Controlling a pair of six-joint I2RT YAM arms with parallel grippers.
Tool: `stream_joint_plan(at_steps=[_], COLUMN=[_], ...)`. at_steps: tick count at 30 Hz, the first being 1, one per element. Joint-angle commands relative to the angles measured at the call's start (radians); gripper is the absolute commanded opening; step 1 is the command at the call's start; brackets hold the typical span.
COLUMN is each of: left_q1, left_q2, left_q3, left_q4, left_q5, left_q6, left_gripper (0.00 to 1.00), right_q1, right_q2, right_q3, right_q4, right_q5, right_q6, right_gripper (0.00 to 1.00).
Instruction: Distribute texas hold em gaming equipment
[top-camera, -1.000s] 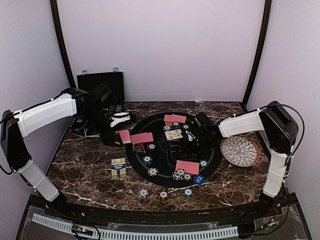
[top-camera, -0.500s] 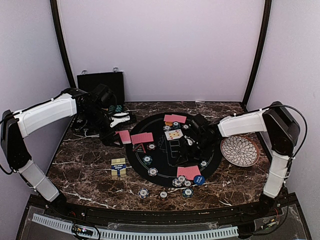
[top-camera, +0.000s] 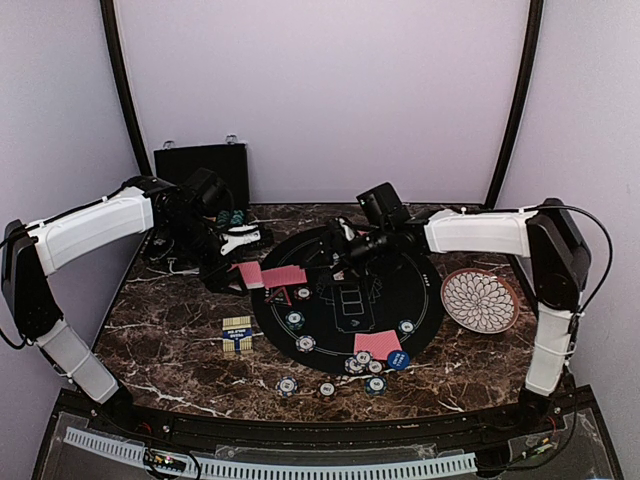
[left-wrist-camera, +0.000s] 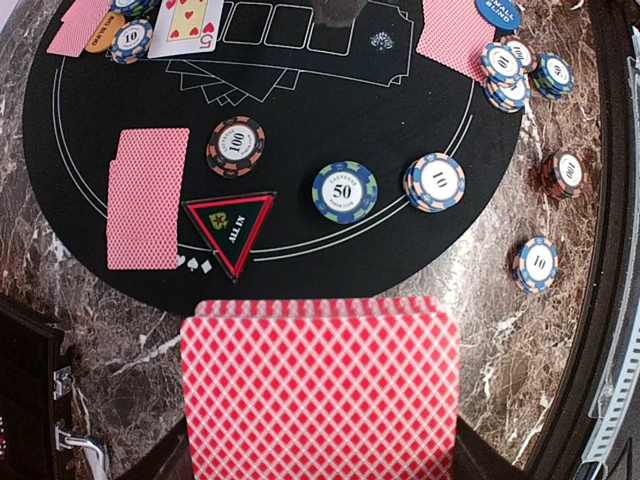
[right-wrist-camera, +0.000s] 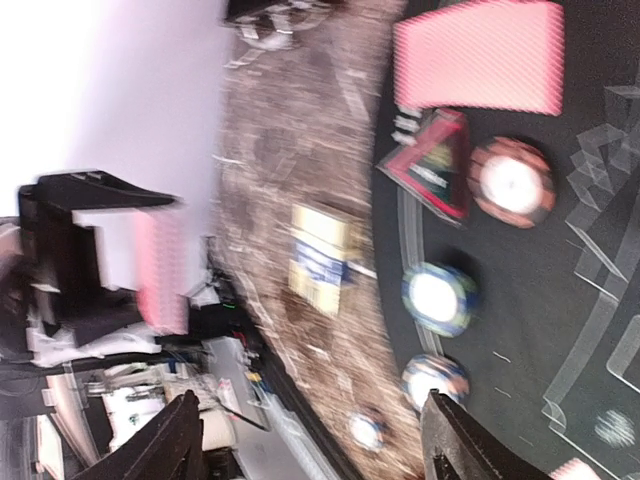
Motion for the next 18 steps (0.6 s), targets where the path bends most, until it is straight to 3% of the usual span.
stream_joint_plan(at_steps=[1, 5, 18], left_q1=[0.006, 0.006, 0.004], left_q2=[-0.034, -0.027, -0.017], left_q3=[0.025, 0.026, 0.028], left_q4=[-0.022, -0.013, 0.006], left_q5=[0.041, 0.045, 0.048], left_q6=[-0.002, -0.014, -0.029], left_gripper=[0.0, 0.0, 0.0], right_q1=[0.047, 0.073, 0.119], right_q2=[0.084, 0.148, 0.284], right_q3=[0.073, 0.129, 0.276], right_q4=[0.189, 0.282, 0.355], right_q5=[-0.086, -0.117, -0.17], right_q6=[0.128, 0.188, 0.263], right_gripper=[0.76, 0.76, 0.77])
